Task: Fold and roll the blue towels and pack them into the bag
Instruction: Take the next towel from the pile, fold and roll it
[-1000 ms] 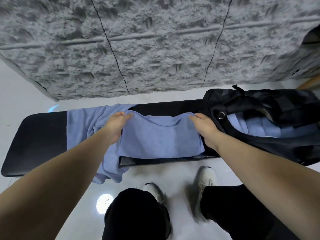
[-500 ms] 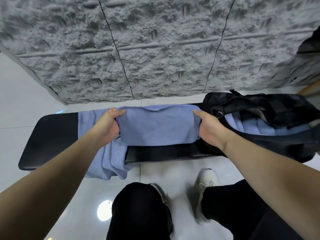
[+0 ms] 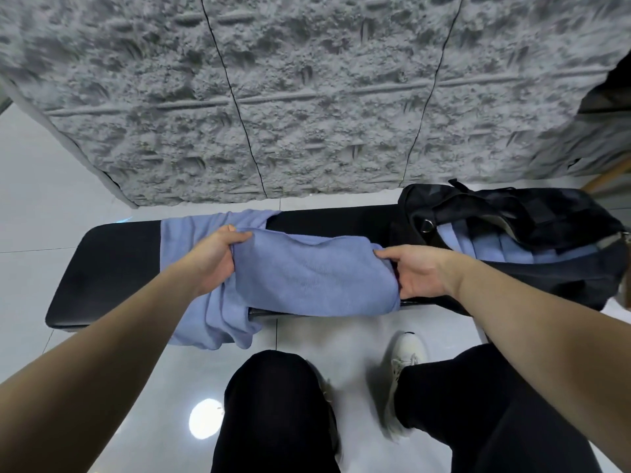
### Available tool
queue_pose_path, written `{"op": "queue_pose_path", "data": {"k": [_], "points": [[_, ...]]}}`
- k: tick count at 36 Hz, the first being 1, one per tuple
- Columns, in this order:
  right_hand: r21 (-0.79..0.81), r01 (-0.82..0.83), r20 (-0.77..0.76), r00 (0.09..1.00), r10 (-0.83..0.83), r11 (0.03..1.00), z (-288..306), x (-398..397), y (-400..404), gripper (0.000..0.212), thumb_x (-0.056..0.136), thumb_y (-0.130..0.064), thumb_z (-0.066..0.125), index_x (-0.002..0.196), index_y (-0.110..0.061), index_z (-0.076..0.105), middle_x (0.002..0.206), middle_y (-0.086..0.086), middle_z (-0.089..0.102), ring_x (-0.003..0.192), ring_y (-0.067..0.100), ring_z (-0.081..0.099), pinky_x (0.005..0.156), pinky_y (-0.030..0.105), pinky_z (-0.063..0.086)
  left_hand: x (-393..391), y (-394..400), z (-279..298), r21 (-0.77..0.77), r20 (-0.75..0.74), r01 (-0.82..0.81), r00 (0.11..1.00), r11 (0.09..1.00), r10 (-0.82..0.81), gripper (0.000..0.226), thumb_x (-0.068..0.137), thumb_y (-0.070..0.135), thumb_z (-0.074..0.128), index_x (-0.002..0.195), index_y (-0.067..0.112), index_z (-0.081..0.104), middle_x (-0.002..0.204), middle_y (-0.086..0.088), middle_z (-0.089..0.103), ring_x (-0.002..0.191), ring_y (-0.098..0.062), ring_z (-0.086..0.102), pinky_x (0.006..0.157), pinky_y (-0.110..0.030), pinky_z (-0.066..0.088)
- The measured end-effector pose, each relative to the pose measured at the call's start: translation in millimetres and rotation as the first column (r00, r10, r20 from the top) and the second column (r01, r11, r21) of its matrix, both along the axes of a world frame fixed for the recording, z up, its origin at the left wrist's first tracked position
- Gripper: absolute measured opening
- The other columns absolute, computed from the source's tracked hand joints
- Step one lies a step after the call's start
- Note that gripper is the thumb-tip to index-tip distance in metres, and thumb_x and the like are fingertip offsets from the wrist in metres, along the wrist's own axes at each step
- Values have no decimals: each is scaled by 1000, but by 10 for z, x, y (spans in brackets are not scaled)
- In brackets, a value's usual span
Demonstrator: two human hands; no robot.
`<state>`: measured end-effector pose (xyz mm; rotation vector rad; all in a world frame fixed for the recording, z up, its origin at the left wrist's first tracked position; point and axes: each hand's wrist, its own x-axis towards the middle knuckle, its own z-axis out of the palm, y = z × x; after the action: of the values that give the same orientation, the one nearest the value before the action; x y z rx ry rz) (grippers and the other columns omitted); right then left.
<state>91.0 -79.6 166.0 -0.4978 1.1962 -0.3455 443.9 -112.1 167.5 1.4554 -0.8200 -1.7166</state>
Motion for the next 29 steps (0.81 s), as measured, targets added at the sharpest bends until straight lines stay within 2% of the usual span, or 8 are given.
{"op": "queue_pose_path", "data": {"k": [3,7,11,15,19,21,26,29], "points": [[36,-44,-40,998,45,998,-79,-14,27,31,100,-28,51,125,-14,62,119,6,69,105,25,65,90,42,53,48,34,-103,25,57,-1,998,1000,0,36,92,11,61,67,22,38,75,-3,45,76,-16,50,73,-30,40],[45,-84,-53,995,87,995,-167,25,47,31,101,-30,49,124,-14,63,123,7,68,115,27,63,98,44,51,4,103,-173,25,168,-33,985,999,29,36,93,10,61,67,22,39,72,-1,48,70,-14,52,69,-28,41],[-61,66,-96,993,-71,996,-218,110,25,25,100,-25,53,117,-13,67,118,7,71,105,24,67,82,39,54,-1,121,-171,-8,150,-56,987,998,56,39,92,11,62,63,21,38,68,-1,43,68,-15,46,71,-30,38],[-274,240,-169,941,-292,931,-228,149,20,17,98,-30,55,108,-27,69,110,-10,70,104,11,59,81,29,40,-15,142,-162,-63,122,-85,988,994,92,39,90,12,64,61,20,40,67,-1,42,69,-16,44,72,-31,35],[-372,345,-47,920,-389,862,-169,119,40,24,98,-32,54,119,-31,66,120,-9,69,114,12,59,88,32,44,-35,215,-69,-143,95,-132,985,981,146,30,84,15,68,64,19,46,72,-4,50,73,-19,50,77,-34,38],[-392,324,-9,935,-355,861,-102,97,68,23,99,-32,51,116,-36,65,122,-9,67,115,13,59,95,36,44,-67,264,-19,-194,81,-133,985,972,151,30,90,8,64,66,18,48,72,-5,52,72,-18,52,76,-33,40],[-368,146,-37,985,-171,918,20,73,155,24,99,-30,50,109,-38,71,117,-13,70,111,11,61,96,37,44,-125,426,113,-289,80,-72,992,955,99,37,88,7,65,58,26,55,70,-4,49,68,-14,49,69,-25,38],[-350,78,-63,992,-106,934,60,52,219,25,98,-29,52,113,-29,72,115,-9,71,106,13,60,87,32,43,-122,523,216,-306,72,-59,994,950,85,26,79,15,71,61,23,54,70,-4,47,68,-15,44,68,-27,34]]}}
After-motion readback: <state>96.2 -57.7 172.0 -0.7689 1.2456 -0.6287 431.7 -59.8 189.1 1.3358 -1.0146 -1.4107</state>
